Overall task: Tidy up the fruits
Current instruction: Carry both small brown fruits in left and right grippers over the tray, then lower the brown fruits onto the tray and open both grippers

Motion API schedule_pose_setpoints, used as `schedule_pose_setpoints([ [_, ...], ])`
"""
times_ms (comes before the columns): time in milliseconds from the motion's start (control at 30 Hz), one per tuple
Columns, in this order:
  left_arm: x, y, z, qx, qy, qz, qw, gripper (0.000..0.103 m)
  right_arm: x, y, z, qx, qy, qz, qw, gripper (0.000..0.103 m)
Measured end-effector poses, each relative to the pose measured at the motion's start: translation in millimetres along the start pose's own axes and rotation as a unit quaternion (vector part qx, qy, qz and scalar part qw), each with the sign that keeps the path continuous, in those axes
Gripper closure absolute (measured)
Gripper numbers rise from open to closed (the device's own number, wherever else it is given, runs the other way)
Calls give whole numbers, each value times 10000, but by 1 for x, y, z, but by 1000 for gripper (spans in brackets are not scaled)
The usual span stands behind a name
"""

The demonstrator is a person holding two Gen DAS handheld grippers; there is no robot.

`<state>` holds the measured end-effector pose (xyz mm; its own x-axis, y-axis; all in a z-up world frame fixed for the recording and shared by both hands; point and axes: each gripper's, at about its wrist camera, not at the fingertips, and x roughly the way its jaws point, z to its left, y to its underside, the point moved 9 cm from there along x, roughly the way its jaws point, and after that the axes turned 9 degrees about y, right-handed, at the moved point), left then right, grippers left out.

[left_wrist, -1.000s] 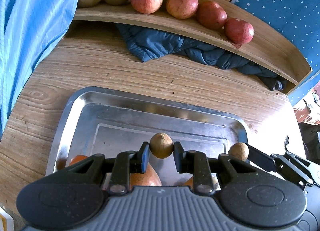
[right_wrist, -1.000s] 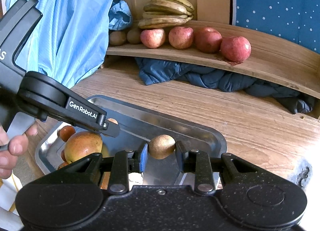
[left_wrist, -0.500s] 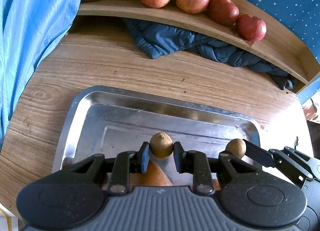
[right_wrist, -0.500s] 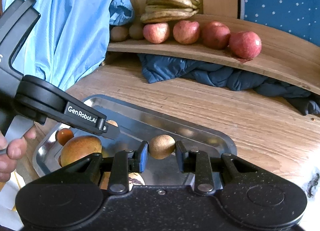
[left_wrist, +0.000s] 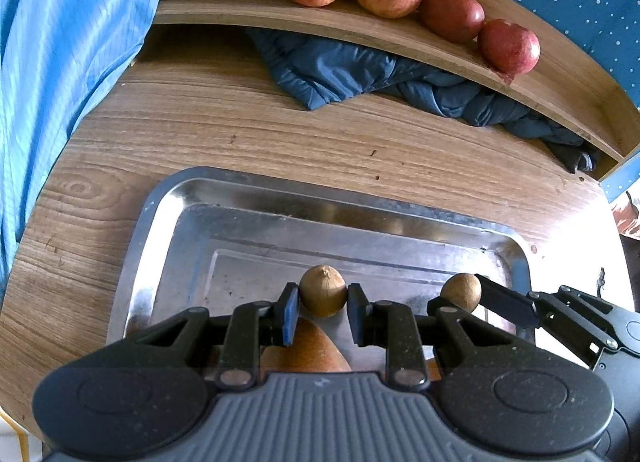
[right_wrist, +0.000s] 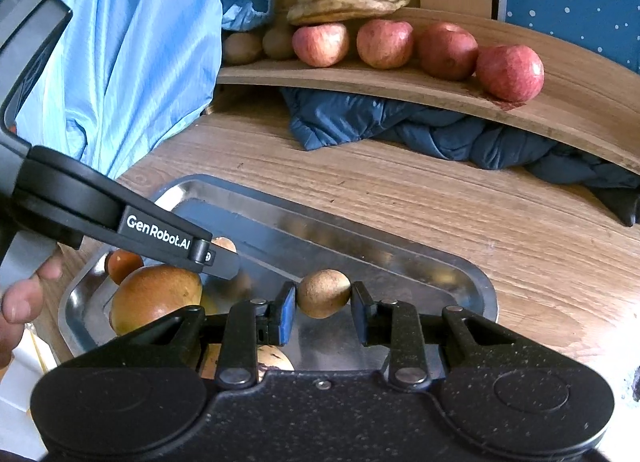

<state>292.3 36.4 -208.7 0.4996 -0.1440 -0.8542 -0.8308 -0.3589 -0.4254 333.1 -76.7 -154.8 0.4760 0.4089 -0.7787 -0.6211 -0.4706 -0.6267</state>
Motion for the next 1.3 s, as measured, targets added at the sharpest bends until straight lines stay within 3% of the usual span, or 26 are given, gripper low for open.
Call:
schedule_pose_setpoints([
  [867, 2, 0, 7, -59, -54, 64, 9999, 72, 4, 1, 2, 29, -91, 78, 9999, 68],
  [1067, -4, -4, 8, -79, -46, -17, 10000, 50, -2, 0, -3, 90, 18, 5, 10000, 57],
  [1300, -19, -12, 6, -81, -20, -271, 9996, 22, -18, -9, -14, 264, 282, -237, 9990, 36],
])
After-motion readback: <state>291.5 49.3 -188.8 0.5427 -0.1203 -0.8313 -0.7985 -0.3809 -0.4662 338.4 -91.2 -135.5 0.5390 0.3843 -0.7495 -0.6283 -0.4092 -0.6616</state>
